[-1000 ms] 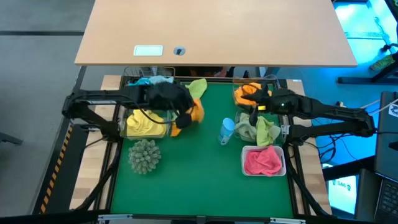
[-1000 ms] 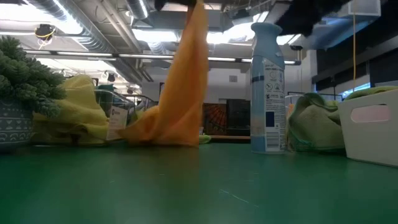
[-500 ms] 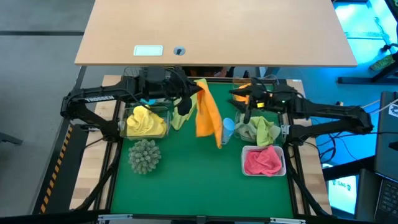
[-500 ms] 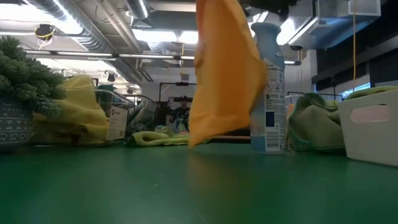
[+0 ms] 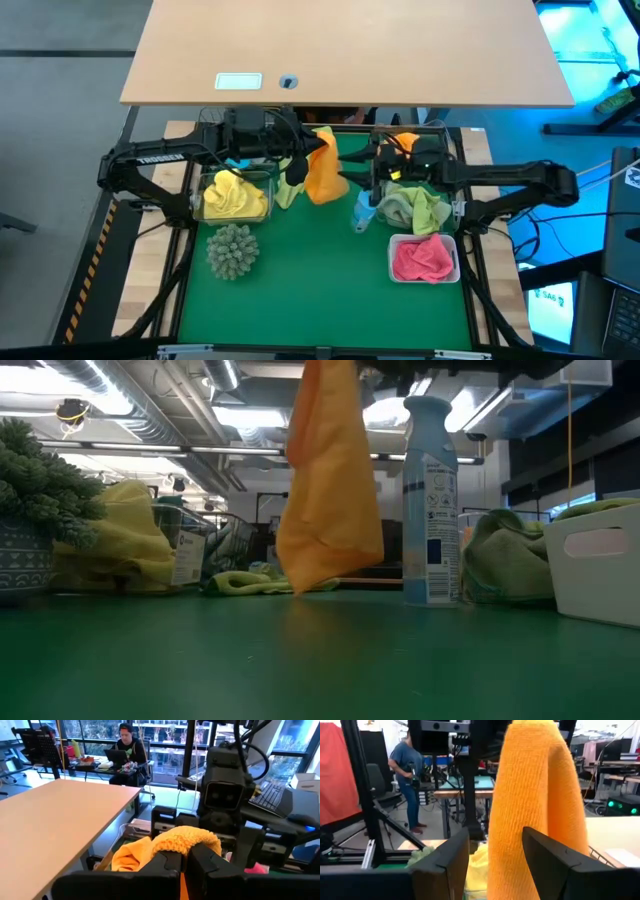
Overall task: Sort microfiber towel by color & place in baskets
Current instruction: Put the orange microfiber towel into the top right transparent bin
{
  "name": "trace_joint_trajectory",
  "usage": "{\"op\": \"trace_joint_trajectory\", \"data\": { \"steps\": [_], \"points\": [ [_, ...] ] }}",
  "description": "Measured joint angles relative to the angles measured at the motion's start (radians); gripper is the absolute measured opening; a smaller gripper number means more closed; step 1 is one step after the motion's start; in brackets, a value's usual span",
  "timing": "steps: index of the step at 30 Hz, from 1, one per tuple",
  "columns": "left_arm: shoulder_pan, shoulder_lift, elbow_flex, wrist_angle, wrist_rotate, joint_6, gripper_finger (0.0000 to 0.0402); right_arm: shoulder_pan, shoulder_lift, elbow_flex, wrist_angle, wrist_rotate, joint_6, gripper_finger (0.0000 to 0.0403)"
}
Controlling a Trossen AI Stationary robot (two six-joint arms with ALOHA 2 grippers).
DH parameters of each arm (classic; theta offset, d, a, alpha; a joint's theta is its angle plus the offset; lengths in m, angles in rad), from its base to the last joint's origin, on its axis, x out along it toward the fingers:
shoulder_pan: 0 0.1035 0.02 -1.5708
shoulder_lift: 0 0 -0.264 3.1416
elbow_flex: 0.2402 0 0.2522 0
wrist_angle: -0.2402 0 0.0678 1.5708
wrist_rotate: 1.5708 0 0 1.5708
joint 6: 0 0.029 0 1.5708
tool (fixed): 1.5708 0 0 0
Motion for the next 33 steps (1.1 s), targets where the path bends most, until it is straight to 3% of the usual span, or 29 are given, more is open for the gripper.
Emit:
{"op": "trace_joint_trajectory", "data": {
  "steps": [7, 20, 33],
  "points": [
    [-0.005, 0.0, 0.0, -0.002, 0.0, 0.0, 0.0, 0.0, 0.066, 0.0, 0.069, 0.049, -0.002, 0.0182],
    [-0.02, 0.0, 0.0, -0.009, 0.0, 0.0, 0.0, 0.0, 0.069, 0.0, 0.17, 0.133, -0.079, 0.0182],
    [-0.051, 0.023, 0.0, 0.014, 0.0, 0.0, 0.0, -0.001, 0.069, 0.0, 0.174, 0.133, -0.084, 0.018]
  ]
}}
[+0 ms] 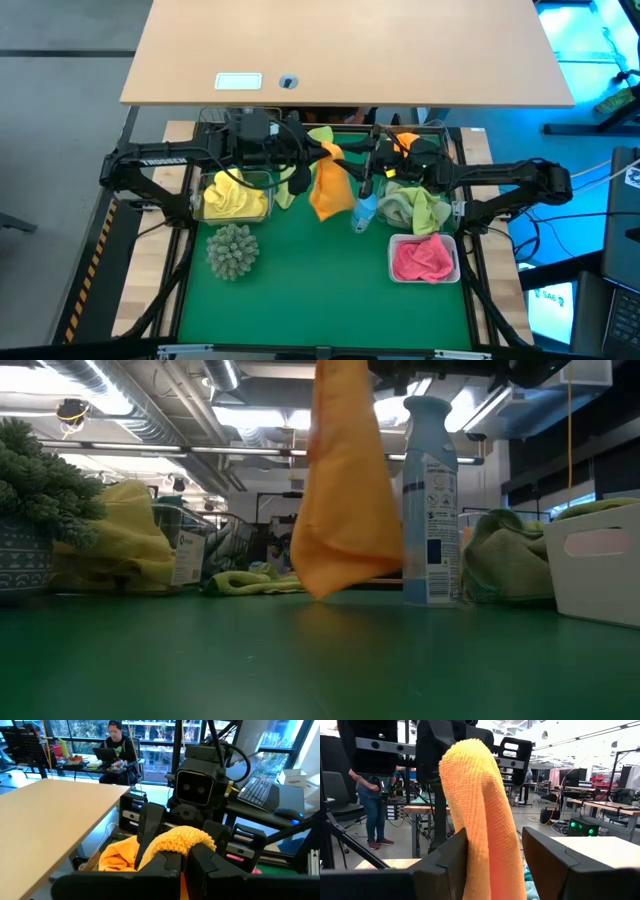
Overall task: Sort microfiber towel by color & place in baskets
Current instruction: Put the orange microfiber towel into the top right transparent bin
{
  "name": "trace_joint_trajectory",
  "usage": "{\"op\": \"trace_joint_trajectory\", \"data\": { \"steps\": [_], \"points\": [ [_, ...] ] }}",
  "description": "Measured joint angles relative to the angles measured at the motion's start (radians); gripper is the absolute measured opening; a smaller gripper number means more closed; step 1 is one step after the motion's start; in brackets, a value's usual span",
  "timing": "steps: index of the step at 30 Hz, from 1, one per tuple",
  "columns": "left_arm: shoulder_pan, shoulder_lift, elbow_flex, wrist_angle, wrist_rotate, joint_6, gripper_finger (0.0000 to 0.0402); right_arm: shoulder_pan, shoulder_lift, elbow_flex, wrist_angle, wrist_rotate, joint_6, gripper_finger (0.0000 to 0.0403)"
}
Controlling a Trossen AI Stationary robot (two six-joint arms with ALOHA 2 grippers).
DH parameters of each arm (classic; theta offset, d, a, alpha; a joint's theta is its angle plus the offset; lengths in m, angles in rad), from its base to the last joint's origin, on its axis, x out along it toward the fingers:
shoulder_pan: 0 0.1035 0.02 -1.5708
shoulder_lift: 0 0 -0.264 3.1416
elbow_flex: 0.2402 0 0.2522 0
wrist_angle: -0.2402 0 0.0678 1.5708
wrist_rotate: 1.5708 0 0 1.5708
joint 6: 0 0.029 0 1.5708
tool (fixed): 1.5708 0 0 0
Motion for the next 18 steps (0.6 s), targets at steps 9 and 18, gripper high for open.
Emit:
{"op": "trace_joint_trajectory", "data": {
  "steps": [9, 18],
  "points": [
    [0.0, 0.001, 0.0, 0.0, -0.001, 0.0, 0.0, 0.0, 0.0, 0.0, -0.003, -0.027, 0.0, 0.0031],
    [0.001, 0.001, 0.0, 0.001, -0.008, 0.045, 0.0029, -0.001, -0.001, 0.085, -0.044, -0.019, -0.009, 0.0008]
  ]
}}
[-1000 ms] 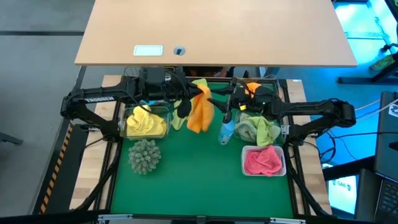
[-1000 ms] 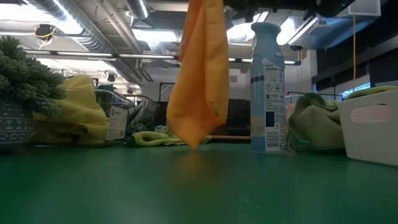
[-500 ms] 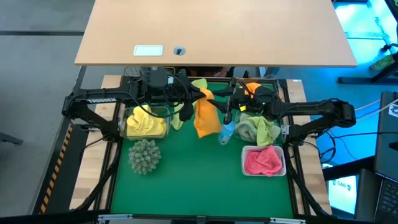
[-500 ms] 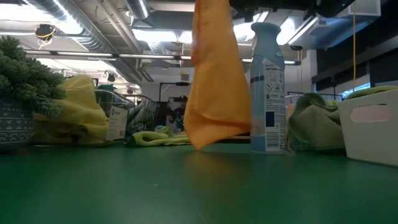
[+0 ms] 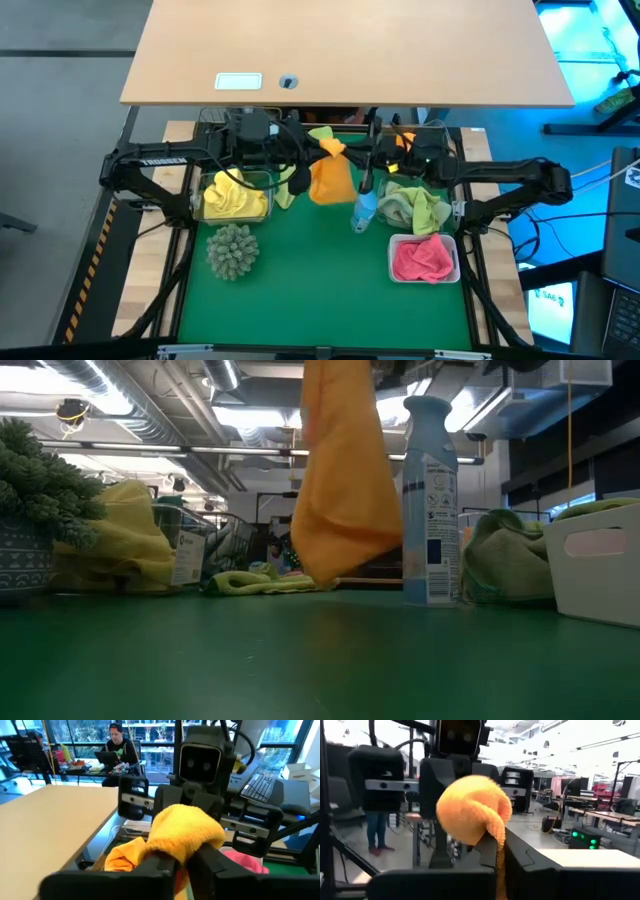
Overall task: Sort microfiber towel by color & place in baskets
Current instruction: Put the orange microfiber towel into the top right transparent bin
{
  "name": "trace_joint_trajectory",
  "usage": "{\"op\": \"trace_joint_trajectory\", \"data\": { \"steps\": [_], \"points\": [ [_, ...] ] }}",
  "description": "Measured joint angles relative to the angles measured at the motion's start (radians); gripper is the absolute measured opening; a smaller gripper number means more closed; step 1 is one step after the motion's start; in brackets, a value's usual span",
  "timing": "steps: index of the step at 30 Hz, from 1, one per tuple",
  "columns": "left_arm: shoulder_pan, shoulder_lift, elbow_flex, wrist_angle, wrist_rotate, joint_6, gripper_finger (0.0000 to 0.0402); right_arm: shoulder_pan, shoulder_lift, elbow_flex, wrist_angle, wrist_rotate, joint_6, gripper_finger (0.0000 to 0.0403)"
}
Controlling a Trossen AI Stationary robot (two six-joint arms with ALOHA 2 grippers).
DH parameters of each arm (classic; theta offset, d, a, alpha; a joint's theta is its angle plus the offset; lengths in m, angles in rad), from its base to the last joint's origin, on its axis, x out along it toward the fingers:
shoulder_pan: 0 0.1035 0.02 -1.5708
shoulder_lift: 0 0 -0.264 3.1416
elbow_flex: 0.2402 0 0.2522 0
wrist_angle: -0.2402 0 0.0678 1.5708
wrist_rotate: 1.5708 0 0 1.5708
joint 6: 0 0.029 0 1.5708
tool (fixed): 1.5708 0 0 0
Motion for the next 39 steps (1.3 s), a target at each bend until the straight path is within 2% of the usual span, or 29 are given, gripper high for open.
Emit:
{"op": "trace_joint_trajectory", "data": {
  "steps": [4, 9, 13, 19, 29, 39],
  "points": [
    [0.0, -0.002, 0.0, 0.003, -0.025, 0.009, 0.0061, -0.012, -0.005, 0.12, -0.19, 0.01, -0.039, 0.0011],
    [0.0, -0.002, 0.0, -0.006, -0.089, 0.025, 0.0093, -0.066, -0.007, 0.311, -0.513, 0.011, -0.066, 0.0005],
    [0.0, -0.002, 0.0, -0.043, -0.117, 0.082, 0.0101, -0.124, -0.007, 0.44, -0.684, 0.039, -0.069, 0.0007],
    [0.0, -0.002, 0.0, -0.146, -0.115, 0.085, 0.0102, -0.222, -0.015, 0.6, -0.915, 0.11, -0.093, 0.0004],
    [0.0, -0.003, 0.0, -0.247, -0.114, 0.077, 0.0102, -0.405, -0.036, 0.704, -1.136, 0.134, -0.113, 0.0002],
    [0.0, -0.003, 0.0, -0.249, -0.114, 0.077, 0.0102, -0.58, -0.113, 0.705, -1.262, 0.134, -0.17, 0.0002]
  ]
}}
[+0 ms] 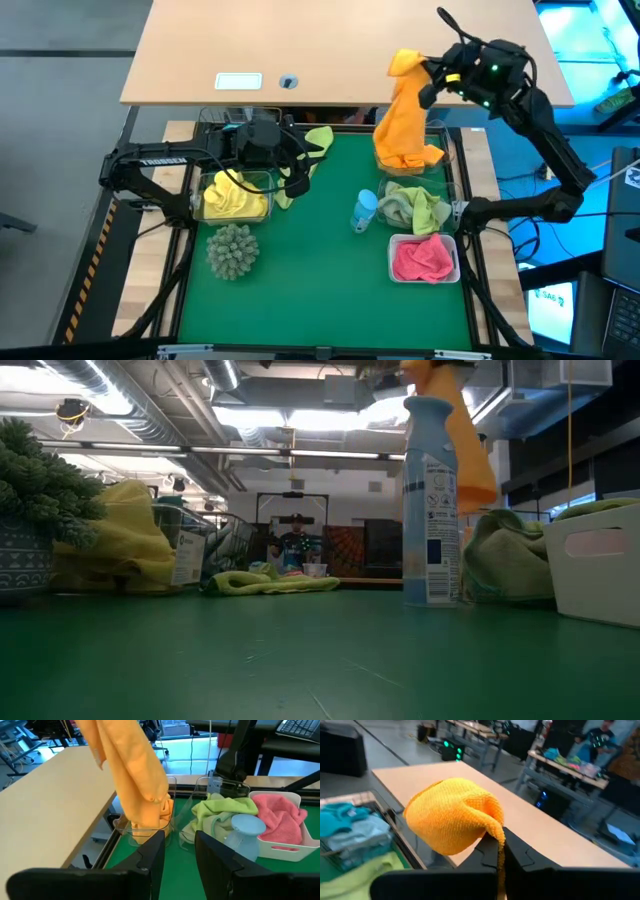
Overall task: Sort microfiber towel by color & place in baskets
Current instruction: Put the orange microfiber towel into the top right transparent bin
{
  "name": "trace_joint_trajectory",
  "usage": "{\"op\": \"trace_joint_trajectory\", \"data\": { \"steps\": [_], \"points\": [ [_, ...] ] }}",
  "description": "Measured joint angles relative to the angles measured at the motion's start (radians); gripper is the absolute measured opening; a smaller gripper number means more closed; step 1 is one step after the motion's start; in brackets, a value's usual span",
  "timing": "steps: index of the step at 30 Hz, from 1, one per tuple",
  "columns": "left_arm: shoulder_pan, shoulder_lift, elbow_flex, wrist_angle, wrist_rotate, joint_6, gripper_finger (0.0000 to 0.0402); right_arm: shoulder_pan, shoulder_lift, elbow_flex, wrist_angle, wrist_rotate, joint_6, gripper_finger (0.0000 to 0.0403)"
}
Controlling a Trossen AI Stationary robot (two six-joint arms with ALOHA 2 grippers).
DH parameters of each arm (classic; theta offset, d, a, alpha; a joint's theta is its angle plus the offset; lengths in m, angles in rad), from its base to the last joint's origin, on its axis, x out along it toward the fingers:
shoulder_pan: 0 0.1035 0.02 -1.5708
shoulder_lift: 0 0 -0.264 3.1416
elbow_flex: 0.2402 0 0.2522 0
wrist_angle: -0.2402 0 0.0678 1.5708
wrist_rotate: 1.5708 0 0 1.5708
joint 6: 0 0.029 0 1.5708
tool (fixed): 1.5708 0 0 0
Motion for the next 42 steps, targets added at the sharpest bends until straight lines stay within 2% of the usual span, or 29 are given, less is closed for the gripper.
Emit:
{"op": "trace_joint_trajectory", "data": {
  "steps": [6, 14, 21, 31, 37, 42],
  "points": [
    [0.0, 0.0, 0.0, 0.0, 0.0, 0.0, 0.0102, -0.078, -0.012, 0.0, -0.086, -0.021, -0.036, 0.0001],
    [0.0, 0.001, 0.0, 0.0, 0.0, -0.001, 0.0102, -0.127, 0.012, -0.032, -0.173, -0.138, -0.06, 0.0004],
    [-0.001, 0.003, 0.0, 0.0, 0.0, -0.001, 0.0102, -0.126, 0.013, -0.199, -0.145, -0.208, -0.154, 0.0004],
    [-0.001, 0.003, 0.0, 0.0, 0.0, -0.001, 0.0102, -0.126, 0.013, -0.457, -0.044, -0.274, -0.166, 0.0005],
    [-0.001, 0.003, 0.0, 0.0, 0.0, -0.001, 0.0102, -0.126, 0.013, -0.59, -0.002, -0.271, -0.166, 0.0005],
    [-0.001, 0.004, 0.0, 0.0, 0.0, -0.001, 0.0102, -0.126, 0.013, -0.707, 0.094, -0.162, -0.183, 0.0005]
  ]
}}
